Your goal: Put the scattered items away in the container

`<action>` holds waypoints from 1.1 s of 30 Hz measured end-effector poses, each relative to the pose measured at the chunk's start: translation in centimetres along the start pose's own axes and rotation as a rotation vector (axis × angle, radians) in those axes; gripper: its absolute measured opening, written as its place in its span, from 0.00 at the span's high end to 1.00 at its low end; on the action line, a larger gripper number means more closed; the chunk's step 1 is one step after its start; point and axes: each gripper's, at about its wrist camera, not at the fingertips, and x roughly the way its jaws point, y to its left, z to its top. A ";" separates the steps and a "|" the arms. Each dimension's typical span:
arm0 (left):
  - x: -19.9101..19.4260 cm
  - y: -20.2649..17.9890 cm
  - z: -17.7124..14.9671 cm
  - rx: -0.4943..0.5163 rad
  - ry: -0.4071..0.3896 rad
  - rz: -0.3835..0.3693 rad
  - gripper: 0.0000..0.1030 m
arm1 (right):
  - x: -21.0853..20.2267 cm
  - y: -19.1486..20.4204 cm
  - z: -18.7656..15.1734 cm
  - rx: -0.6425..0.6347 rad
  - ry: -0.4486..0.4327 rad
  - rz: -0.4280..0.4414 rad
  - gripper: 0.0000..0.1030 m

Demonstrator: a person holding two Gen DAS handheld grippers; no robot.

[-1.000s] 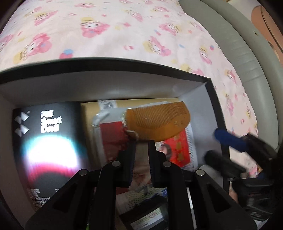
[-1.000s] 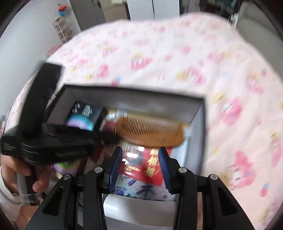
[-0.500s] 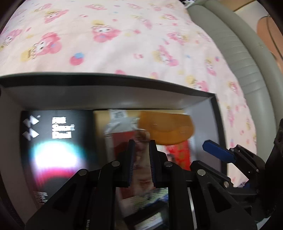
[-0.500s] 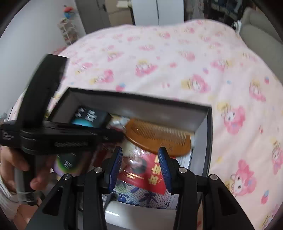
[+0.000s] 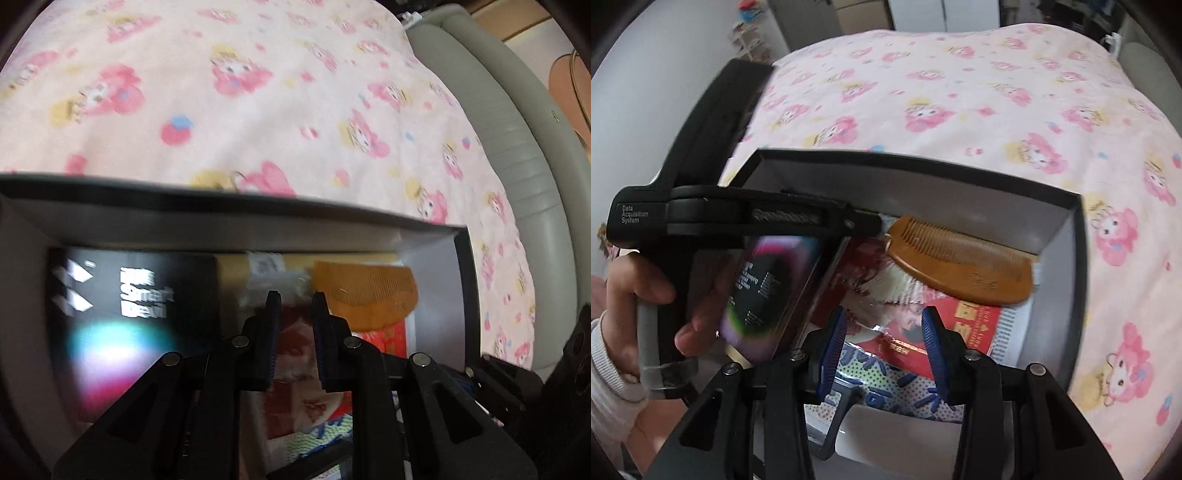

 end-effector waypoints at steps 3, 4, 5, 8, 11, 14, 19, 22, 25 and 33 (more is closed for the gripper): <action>0.3 -0.6 -0.1 0.023 0.022 -0.016 0.85 | 0.8 -0.2 0.4 -0.009 0.029 0.015 0.63; 0.2 -0.6 -0.2 0.021 0.026 -0.023 0.85 | 0.9 -0.3 0.4 -0.008 0.038 0.024 0.63; 0.1 -0.5 -0.1 0.014 0.020 -0.026 0.85 | 1.1 -0.5 0.3 0.000 0.043 0.030 0.63; -0.5 0.3 0.3 -0.013 -0.034 0.019 0.85 | 1.8 -1.0 0.0 0.018 0.073 0.010 0.63; -0.6 1.5 0.7 -0.059 -0.028 0.003 0.85 | 2.3 -1.6 -0.4 0.053 0.094 -0.002 0.63; -0.1 1.2 0.6 -0.045 -0.005 0.010 0.85 | 2.6 -1.9 -0.6 0.073 0.108 -0.003 0.62; 0.2 0.4 0.1 -0.036 0.025 -0.041 0.85 | 3.2 -2.2 -1.2 0.132 0.150 0.097 0.55; -0.1 0.3 -0.2 -0.030 0.016 -0.048 0.85 | 2.4 -2.0 -1.1 0.119 0.107 0.059 0.55; -0.1 0.2 -0.3 -0.036 0.035 -0.090 0.85 | 2.0 -2.4 -1.1 0.134 0.072 0.044 0.55; 0.1 -1.0 -0.7 0.024 0.019 -0.140 0.85 | 1.6 -2.7 -1.4 0.143 0.041 0.050 0.55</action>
